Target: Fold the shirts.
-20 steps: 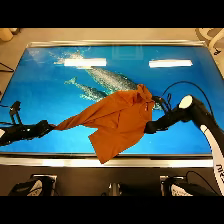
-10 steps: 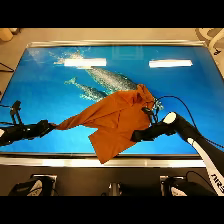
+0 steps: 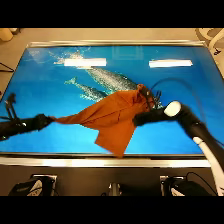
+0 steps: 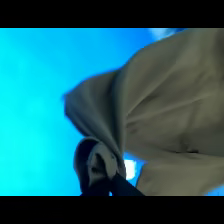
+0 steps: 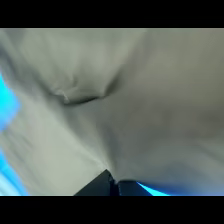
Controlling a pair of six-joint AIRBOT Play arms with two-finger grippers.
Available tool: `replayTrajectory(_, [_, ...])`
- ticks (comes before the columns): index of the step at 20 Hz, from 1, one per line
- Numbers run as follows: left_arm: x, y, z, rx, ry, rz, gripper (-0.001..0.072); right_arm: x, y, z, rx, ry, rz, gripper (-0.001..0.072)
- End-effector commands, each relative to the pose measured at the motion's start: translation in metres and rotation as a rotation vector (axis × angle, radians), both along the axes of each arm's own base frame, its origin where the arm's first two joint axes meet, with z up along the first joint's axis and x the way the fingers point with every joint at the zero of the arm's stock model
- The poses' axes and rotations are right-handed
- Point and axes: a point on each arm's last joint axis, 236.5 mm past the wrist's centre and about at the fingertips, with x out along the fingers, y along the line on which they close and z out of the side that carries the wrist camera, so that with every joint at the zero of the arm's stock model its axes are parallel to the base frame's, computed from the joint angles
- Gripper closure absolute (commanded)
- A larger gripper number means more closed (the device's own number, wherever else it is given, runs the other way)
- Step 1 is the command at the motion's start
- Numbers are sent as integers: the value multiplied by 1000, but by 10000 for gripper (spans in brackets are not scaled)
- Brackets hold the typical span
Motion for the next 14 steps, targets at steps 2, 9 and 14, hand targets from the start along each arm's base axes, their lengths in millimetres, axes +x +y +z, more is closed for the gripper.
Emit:
replayTrajectory(2, [36,6,237,51,-628,-4,681,30,-78,296,-299,-827,-60,698])
replayTrajectory(9, [-104,42,538,130,-1354,406,683,-141,-166,551,-149,-1458,-448,698])
replayTrajectory(14, [-103,47,512,195,-1240,438,681,-130,-167,522,-187,-1335,-430,698])
